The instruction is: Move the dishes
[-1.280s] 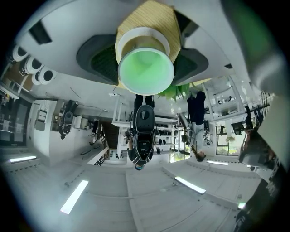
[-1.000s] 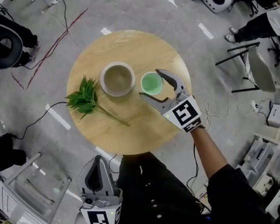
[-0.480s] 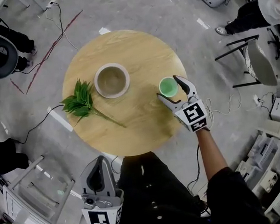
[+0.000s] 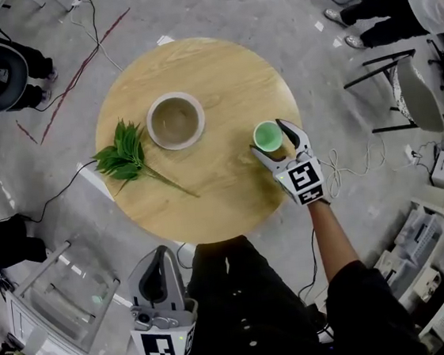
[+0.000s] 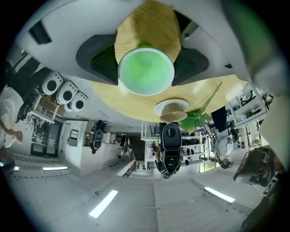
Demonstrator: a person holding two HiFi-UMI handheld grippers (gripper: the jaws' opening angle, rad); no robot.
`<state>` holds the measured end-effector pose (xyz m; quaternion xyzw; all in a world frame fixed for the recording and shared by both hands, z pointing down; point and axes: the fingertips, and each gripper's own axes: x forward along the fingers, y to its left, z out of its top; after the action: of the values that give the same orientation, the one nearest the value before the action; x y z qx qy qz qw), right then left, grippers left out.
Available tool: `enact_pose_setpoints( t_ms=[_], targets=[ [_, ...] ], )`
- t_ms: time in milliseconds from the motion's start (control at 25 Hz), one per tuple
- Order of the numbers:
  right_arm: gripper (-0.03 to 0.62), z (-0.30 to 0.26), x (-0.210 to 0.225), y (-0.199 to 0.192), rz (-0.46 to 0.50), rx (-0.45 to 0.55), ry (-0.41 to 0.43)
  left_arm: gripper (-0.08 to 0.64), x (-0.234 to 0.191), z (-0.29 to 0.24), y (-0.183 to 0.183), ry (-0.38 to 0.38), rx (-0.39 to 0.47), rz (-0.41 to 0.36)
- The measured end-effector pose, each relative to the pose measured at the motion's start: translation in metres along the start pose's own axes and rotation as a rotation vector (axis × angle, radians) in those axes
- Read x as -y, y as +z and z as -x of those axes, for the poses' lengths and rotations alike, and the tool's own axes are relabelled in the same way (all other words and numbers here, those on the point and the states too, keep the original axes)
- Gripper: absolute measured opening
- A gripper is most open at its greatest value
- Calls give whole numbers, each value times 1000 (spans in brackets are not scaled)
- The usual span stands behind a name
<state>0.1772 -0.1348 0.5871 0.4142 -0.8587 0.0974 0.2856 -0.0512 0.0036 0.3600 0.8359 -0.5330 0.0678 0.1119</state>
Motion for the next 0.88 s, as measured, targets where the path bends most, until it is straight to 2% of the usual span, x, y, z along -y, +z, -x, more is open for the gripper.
enact_pose_setpoints(
  t_ms=[200,320,560,720,880],
  targets=[
    [368,1,-2,-3,6,-3,3,17,1,2,0,4,1,3],
    [401,3,-4,-1,8,-4,7,17,1,6,-1,6,1,-6],
    [402,26,10,24,3,53,-23,17,1,8,6,15,20,-1],
    [301,49,16,64,12,110,-40,17,1,13,9,38,17,35],
    [265,31,-5,106,-24,84,18,17,-2,16,13,51,32,45]
  ],
)
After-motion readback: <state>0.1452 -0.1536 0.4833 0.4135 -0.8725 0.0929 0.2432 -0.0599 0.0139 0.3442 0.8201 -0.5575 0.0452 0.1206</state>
